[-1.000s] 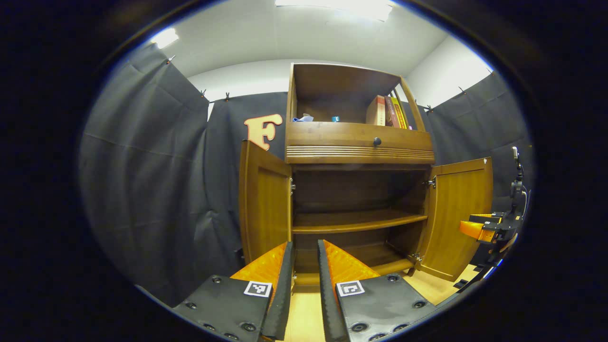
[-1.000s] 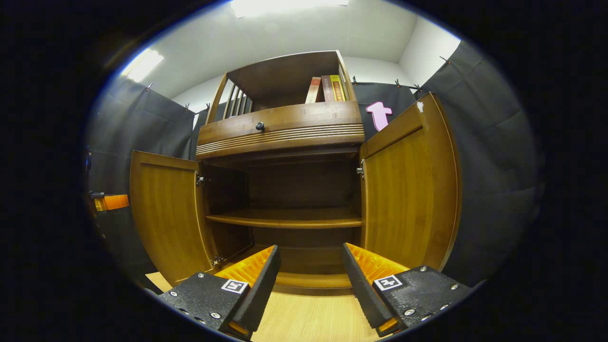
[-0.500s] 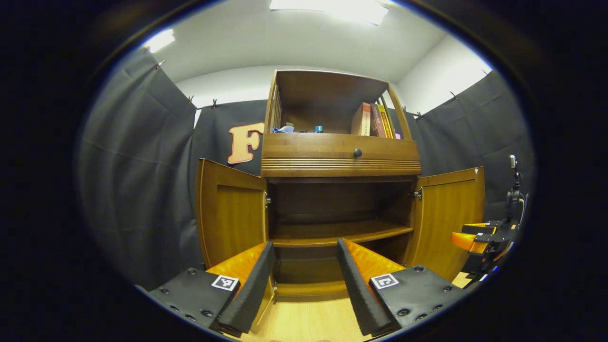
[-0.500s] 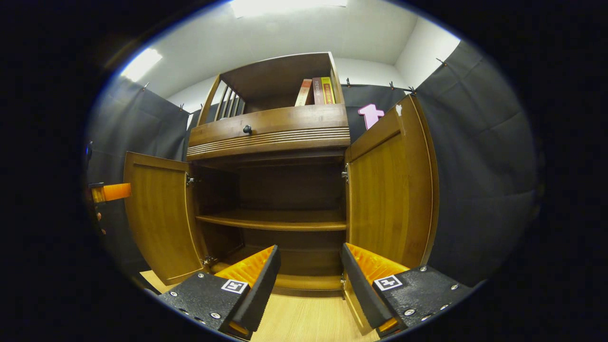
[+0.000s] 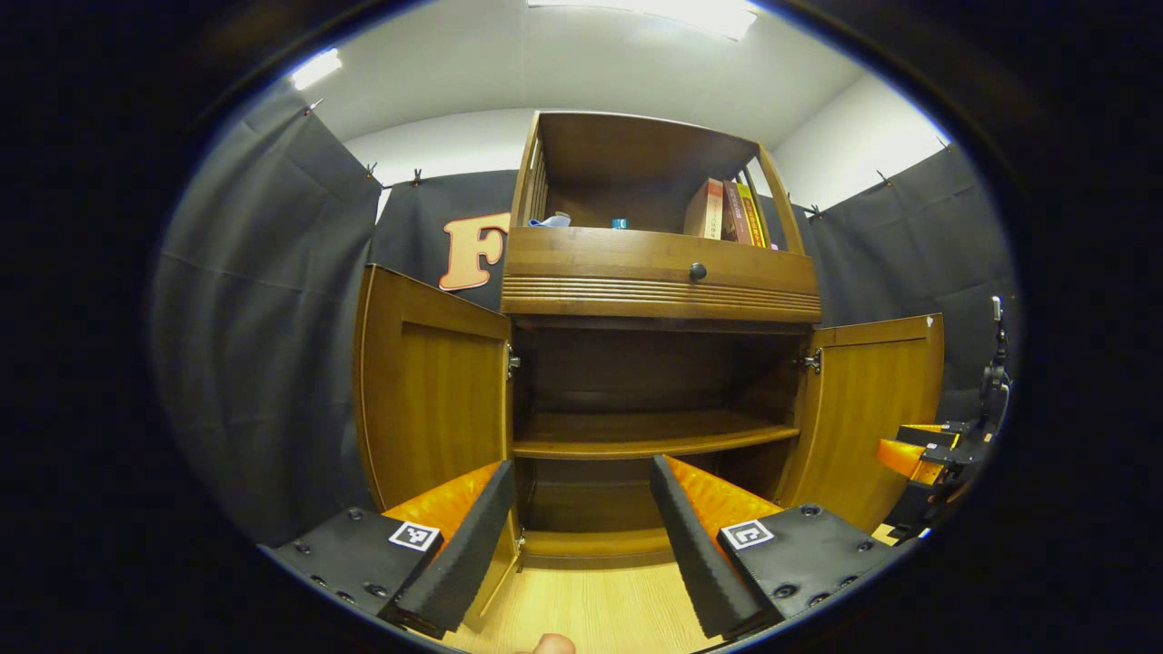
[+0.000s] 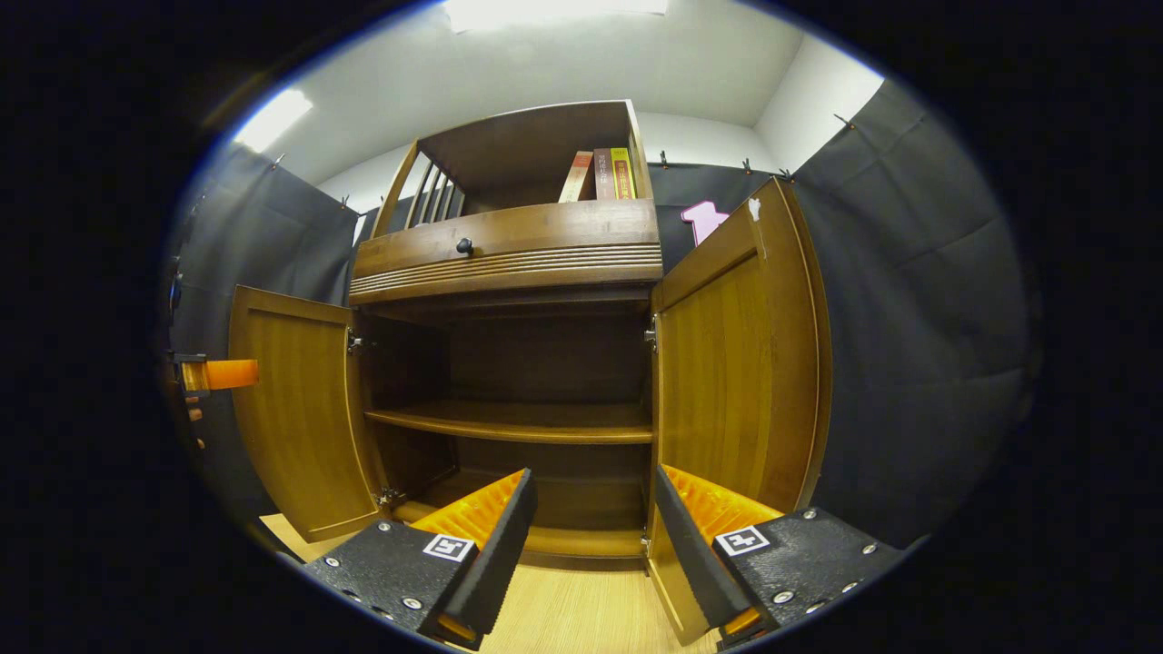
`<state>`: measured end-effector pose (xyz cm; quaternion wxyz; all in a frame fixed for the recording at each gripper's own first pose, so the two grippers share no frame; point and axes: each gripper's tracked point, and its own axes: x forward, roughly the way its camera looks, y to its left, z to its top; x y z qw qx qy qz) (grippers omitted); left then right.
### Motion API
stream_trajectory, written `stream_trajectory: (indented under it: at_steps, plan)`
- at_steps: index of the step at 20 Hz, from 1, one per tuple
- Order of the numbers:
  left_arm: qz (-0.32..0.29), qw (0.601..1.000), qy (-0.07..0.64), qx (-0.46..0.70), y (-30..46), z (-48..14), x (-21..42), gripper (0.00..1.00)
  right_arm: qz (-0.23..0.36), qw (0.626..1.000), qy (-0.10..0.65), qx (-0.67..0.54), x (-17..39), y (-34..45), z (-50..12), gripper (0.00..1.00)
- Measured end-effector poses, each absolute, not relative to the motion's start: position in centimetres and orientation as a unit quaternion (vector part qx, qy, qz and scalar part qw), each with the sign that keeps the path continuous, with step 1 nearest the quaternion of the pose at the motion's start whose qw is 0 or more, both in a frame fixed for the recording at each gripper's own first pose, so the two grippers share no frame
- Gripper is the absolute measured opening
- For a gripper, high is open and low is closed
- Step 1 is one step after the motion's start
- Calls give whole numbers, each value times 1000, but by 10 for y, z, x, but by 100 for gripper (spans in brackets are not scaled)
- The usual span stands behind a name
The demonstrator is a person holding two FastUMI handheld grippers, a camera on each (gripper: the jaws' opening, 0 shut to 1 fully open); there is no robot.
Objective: Open the right door of the double-door shoe cabinet with the right hand, and open the left door with the left hand.
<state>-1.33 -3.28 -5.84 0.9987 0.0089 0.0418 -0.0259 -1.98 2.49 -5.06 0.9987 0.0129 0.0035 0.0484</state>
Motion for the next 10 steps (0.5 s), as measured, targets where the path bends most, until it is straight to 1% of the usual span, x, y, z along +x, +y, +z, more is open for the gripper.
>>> stream_trajectory:
  at_steps: [1,2,3,4,6,7,10]
  plan:
    - [-28,999,45,10,-34,-59,-13,96,49,999,5,13,-20,25,-52,92]
    - [-30,998,48,11,-36,-62,-13,96,49,999,6,13,-19,25,-53,81]
    - [-31,998,51,11,-37,-64,-12,96,49,999,7,13,-18,25,-55,81]
    - [-32,998,53,12,-38,-66,-12,96,49,999,9,12,-17,25,-55,92]
    - [-31,998,54,12,-37,-66,-10,96,48,999,10,12,-17,25,-57,92]
    - [-29,998,54,12,-36,-66,-10,96,48,999,10,13,-16,24,-57,81]
    - [-23,998,51,12,-32,-65,-10,96,48,999,8,15,-17,24,-56,81]
